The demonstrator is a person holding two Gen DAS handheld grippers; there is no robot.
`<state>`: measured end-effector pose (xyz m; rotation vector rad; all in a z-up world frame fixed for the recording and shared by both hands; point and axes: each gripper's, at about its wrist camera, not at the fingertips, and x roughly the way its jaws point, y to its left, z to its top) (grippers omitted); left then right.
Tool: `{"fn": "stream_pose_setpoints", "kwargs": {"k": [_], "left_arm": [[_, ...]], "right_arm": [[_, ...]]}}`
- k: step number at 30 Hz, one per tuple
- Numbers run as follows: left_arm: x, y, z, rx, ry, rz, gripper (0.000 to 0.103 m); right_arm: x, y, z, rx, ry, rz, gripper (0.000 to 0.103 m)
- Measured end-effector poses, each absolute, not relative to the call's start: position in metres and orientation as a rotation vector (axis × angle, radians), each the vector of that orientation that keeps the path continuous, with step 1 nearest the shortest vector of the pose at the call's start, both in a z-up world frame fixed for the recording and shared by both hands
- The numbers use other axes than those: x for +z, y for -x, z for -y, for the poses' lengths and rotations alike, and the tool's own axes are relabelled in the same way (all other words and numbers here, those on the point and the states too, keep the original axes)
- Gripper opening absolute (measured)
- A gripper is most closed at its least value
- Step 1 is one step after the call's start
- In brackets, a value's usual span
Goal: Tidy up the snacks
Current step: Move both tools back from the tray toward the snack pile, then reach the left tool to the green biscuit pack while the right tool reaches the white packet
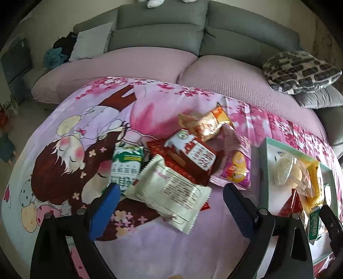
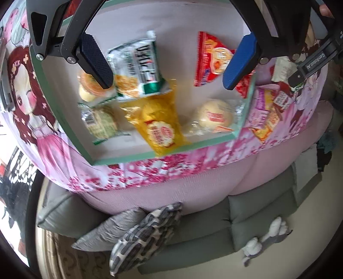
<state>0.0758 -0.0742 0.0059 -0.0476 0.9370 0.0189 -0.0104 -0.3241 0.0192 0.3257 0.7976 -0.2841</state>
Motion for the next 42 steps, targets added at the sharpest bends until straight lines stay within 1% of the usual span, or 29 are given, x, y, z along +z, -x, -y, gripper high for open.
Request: {"fn": "stream_pose_setpoints", "kwargs": {"k": [13,25,34,42], "left_arm": [[0.018,-0.081,0.018,0.181,0.033,-0.913,0.096],[0.020,-0.083,-0.038,0.284,0.105,-0.921,0.096],[0.019,-0.086,-0.052,0.267,0.144,-0.929,0.096],[0.011,-0.090,-0.062,0.260,0.158,-0.970,0.096]], "right_arm": [[0.022,-0.016,0.258,-0.148,-0.289,-0.800,0.103],[0.015,-0.034,0.209,-0.058,-0.282,-0.825,0.103],[0.032,-0.031,0.192,-0.051,-0.249,-0.732,0.103],[0.023,-0.041,0.169,-0.007,-0.210,-0.765,0.103]]}}
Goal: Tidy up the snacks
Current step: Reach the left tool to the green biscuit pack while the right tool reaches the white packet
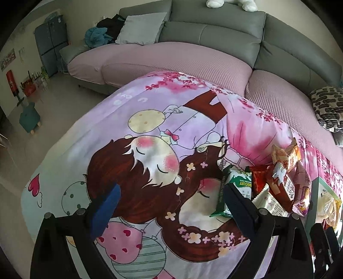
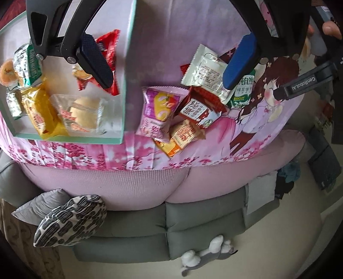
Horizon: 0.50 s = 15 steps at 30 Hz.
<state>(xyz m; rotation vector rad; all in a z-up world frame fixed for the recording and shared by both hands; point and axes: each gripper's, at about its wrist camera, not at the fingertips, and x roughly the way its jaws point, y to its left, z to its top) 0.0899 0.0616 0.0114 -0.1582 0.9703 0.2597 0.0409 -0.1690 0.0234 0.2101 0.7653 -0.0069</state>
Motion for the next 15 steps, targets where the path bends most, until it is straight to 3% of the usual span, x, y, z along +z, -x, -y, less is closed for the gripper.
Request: {"fn": "stream_pose_setpoints", "kwargs": {"k": [7,12,15], "left_arm": [[-0.005,-0.098,-0.070,0.254,0.161,-1.040,0.096],[-0.012,-0.103,-0.074,0.247,0.173,-1.063,0.096],[-0.016,-0.107,-0.078,0.249,0.184,-1.077,0.096]], "right_arm": [[0.009,-0.054,0.142,0.070,-0.154,-0.813,0.100],[-0.006,-0.068,0.127,0.111,-0.121,-0.864,0.086],[-0.010,-0.073,0.123,0.135,-0.128,-0.877,0.084]]}}
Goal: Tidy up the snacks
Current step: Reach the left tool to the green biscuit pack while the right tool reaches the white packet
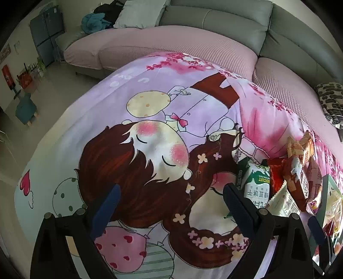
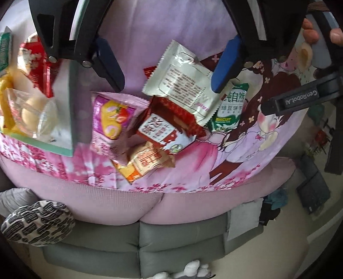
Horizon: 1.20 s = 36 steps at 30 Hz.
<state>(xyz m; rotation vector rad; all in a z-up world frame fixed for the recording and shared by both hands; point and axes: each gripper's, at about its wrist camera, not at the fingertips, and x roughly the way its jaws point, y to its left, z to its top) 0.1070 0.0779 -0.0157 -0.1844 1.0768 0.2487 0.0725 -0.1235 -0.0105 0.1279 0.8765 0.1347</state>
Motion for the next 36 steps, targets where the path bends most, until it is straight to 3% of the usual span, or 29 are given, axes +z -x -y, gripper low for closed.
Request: {"fn": "stream_pose_setpoints", "kwargs": {"k": [9,36], "left_arm": [[-0.022,-0.114,-0.090,0.255,0.214,-1.098,0.096],[-0.023,-0.118,-0.088,0.238,0.206,-1.117,0.096]], "right_arm": [[-0.009,-0.086,0.106,0.207,-0.067,-0.873,0.078],[-0.021,-0.079,0.119,0.289,-0.117,-0.986,0.078]]}}
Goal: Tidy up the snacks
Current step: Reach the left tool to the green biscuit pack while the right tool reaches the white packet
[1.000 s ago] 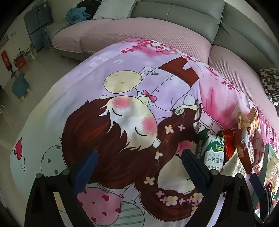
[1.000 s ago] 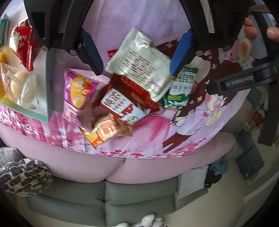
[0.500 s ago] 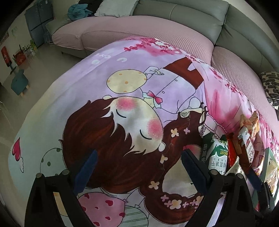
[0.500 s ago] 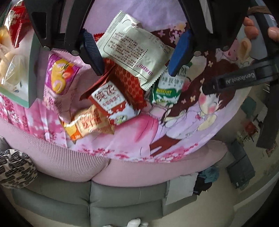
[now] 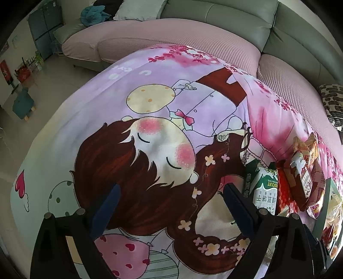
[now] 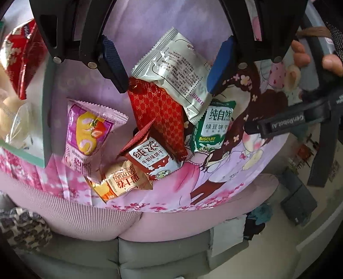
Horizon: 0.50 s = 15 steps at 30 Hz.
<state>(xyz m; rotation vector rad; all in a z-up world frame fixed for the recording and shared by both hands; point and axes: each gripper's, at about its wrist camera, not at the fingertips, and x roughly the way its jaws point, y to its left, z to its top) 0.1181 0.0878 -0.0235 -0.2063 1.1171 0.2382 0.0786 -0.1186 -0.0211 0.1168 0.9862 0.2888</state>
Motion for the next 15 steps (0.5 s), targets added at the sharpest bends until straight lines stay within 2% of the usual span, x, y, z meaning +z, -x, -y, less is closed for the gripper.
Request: {"fn": "stream_pose_setpoints", "kwargs": {"k": [15], "left_arm": [[-0.026,-0.109,-0.104,0.299,0.207,-1.130,0.096]], "right_arm": [[-0.032,-0.058,0.071,0.328,0.270,-0.938,0.079]]}}
